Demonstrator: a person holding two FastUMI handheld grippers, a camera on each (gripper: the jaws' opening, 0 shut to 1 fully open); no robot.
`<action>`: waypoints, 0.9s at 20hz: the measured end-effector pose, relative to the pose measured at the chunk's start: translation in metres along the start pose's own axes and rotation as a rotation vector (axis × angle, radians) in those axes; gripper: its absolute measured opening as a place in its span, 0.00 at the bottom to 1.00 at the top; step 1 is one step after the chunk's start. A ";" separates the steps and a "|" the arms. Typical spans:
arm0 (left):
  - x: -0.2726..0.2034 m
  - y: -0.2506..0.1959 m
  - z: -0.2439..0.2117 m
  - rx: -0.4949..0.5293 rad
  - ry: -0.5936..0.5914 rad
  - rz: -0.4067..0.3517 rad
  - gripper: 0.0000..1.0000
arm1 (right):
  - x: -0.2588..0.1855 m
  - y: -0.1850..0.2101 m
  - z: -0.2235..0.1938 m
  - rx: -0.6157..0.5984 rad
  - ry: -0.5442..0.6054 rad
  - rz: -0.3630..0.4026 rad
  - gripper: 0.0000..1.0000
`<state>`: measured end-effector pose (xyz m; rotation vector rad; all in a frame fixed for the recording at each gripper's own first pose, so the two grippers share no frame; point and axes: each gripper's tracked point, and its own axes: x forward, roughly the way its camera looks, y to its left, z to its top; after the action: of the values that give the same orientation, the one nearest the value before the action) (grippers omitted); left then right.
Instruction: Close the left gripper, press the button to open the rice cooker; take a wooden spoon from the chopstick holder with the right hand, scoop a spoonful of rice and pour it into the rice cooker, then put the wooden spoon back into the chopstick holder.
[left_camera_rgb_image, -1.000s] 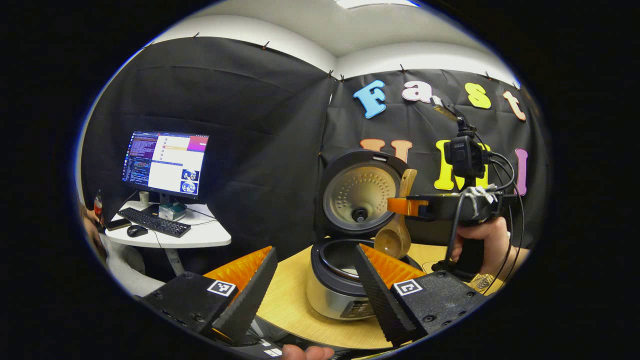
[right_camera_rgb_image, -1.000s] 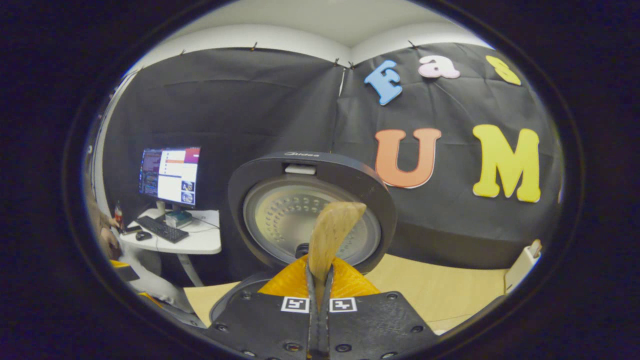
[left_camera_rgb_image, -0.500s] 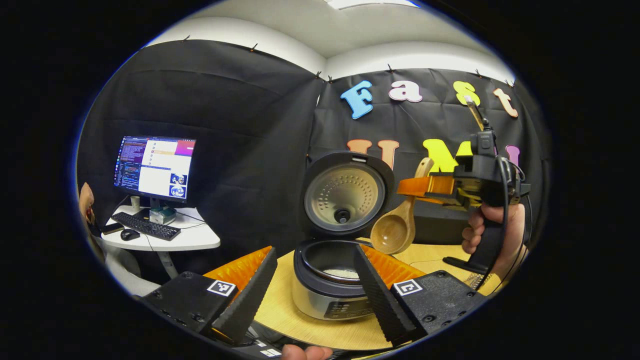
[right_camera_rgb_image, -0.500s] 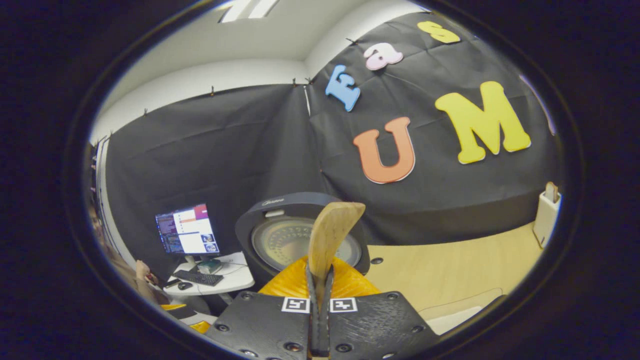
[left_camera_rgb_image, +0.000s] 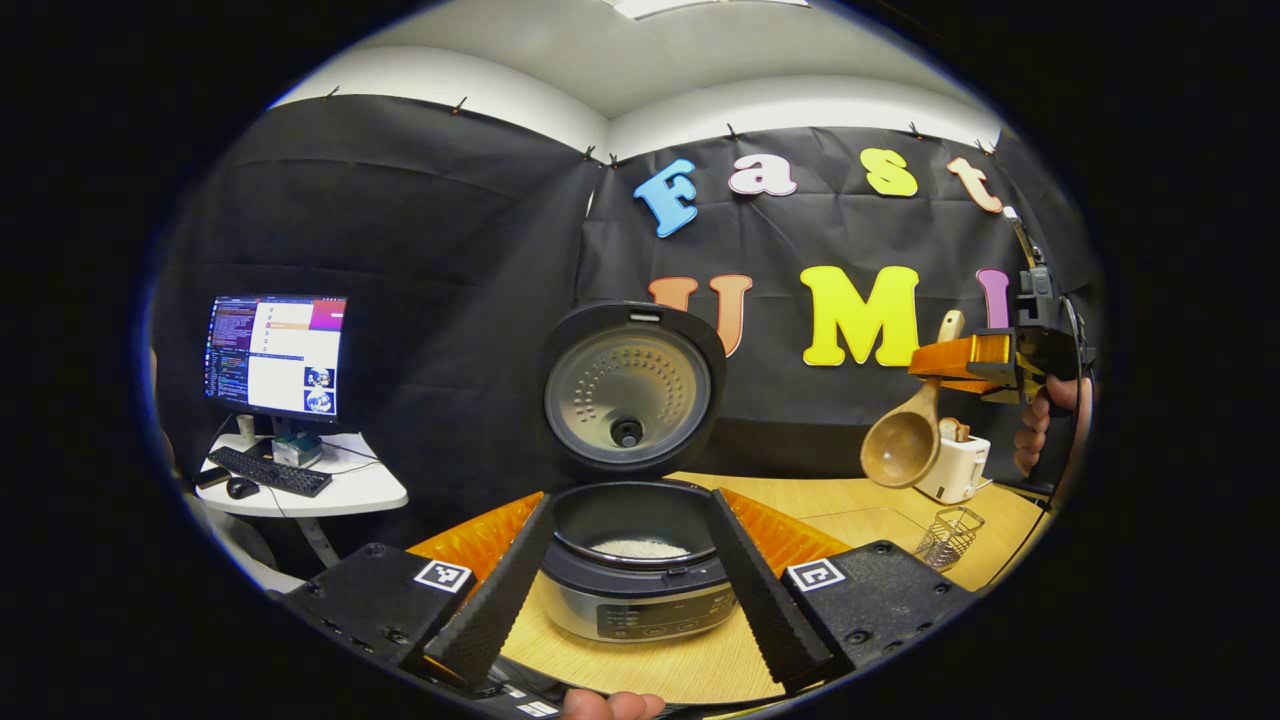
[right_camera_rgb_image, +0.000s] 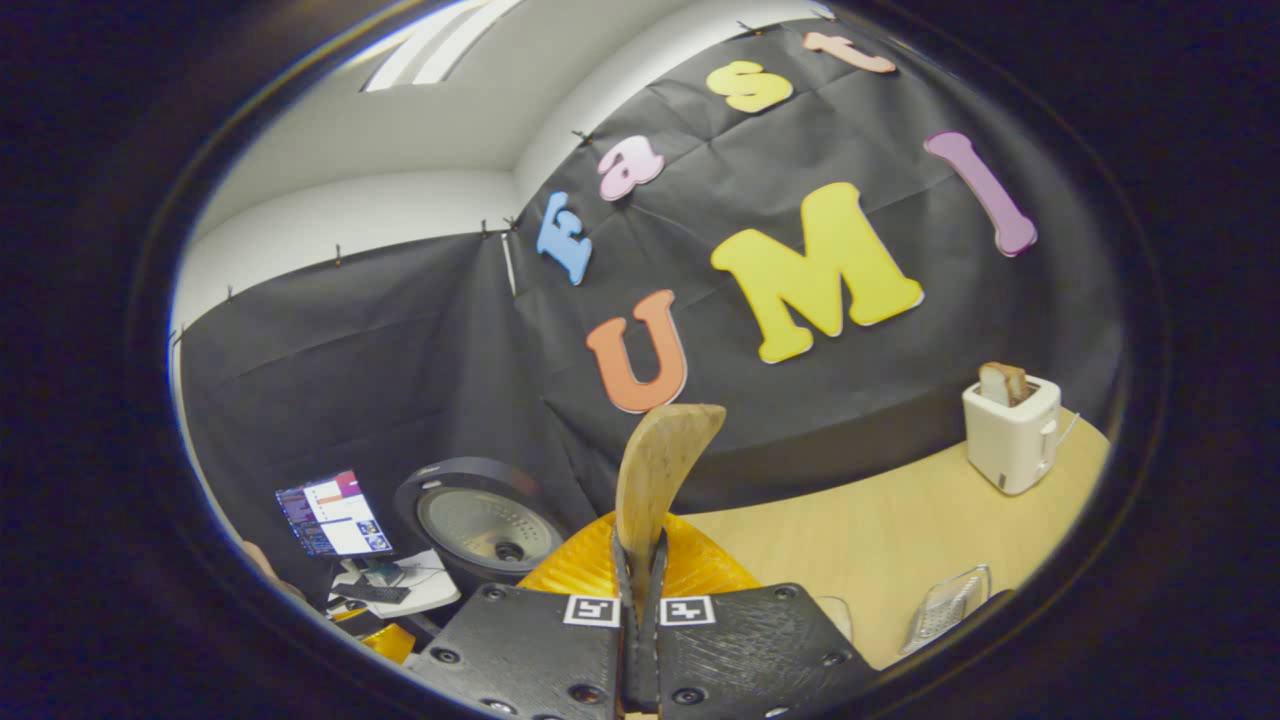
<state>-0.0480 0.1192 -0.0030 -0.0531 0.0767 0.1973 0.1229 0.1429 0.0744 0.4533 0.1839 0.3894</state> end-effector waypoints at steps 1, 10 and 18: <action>0.001 -0.002 0.000 0.008 -0.002 0.001 0.98 | -0.010 -0.018 0.005 0.016 -0.010 -0.025 0.00; 0.005 -0.031 -0.004 0.045 -0.005 -0.049 0.98 | -0.060 -0.163 0.011 0.043 -0.104 -0.315 0.00; 0.003 -0.027 0.003 0.024 -0.025 -0.047 0.98 | -0.044 -0.218 -0.018 -0.090 -0.112 -0.478 0.00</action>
<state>-0.0395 0.0932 0.0008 -0.0289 0.0527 0.1505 0.1489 -0.0483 -0.0378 0.3275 0.1592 -0.0964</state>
